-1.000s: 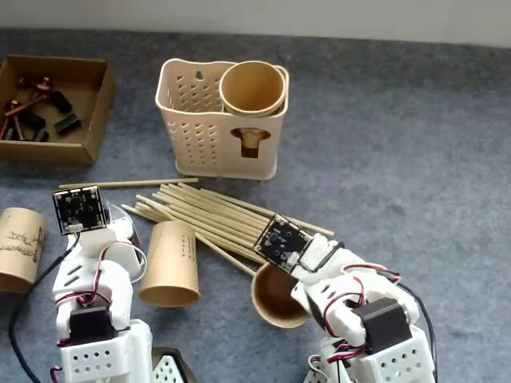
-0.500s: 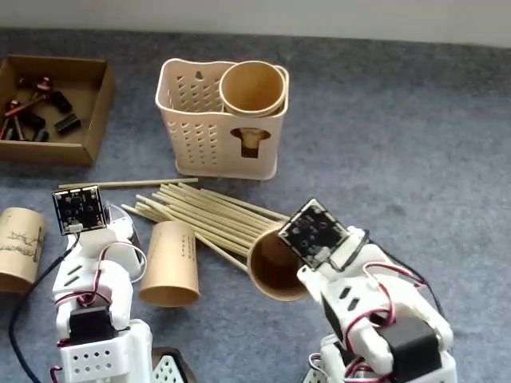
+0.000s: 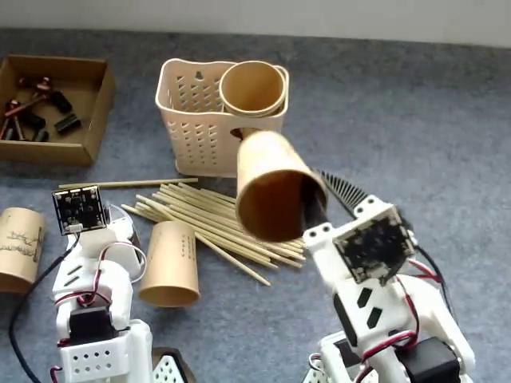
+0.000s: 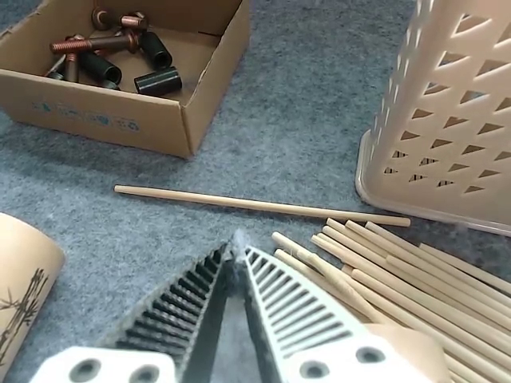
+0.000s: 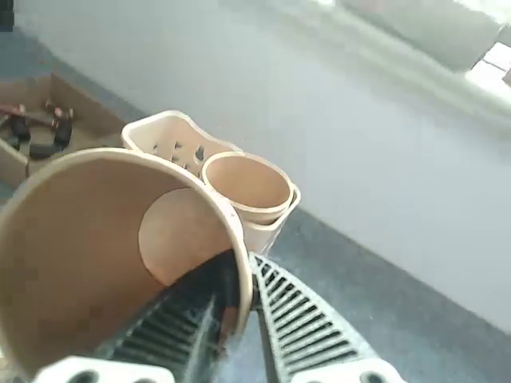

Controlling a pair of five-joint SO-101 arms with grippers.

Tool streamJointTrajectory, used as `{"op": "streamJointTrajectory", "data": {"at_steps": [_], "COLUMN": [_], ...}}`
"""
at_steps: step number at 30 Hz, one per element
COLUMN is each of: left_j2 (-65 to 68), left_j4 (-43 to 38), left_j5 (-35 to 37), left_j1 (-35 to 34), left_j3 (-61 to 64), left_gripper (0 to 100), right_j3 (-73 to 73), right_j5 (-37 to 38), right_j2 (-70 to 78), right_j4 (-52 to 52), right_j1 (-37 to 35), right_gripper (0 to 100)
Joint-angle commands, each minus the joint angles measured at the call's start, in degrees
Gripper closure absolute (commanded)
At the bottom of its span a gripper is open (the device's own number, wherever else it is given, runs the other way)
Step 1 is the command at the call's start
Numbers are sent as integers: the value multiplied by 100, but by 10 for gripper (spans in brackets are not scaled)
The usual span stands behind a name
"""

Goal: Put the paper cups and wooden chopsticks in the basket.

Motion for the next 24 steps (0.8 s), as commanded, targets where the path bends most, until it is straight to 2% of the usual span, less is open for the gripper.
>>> {"op": "streamJointTrajectory", "data": {"at_steps": [1,7,24], "left_j2": [-40,-40,-40], "left_j4": [-114,-114,-114], "left_j5": [-53,-53,-62], "left_j1": [-57,-57,-57], "left_j3": [-13,-13,-13], "left_gripper": [989,989,989], "right_j3": [-189,-198,-251], "right_j5": [-202,-378,-369], "right_j2": [207,1112,2993], "right_j4": [-857,-1807,-3407], "right_j1": [66,66,127], "right_gripper": [992,992,992]}}
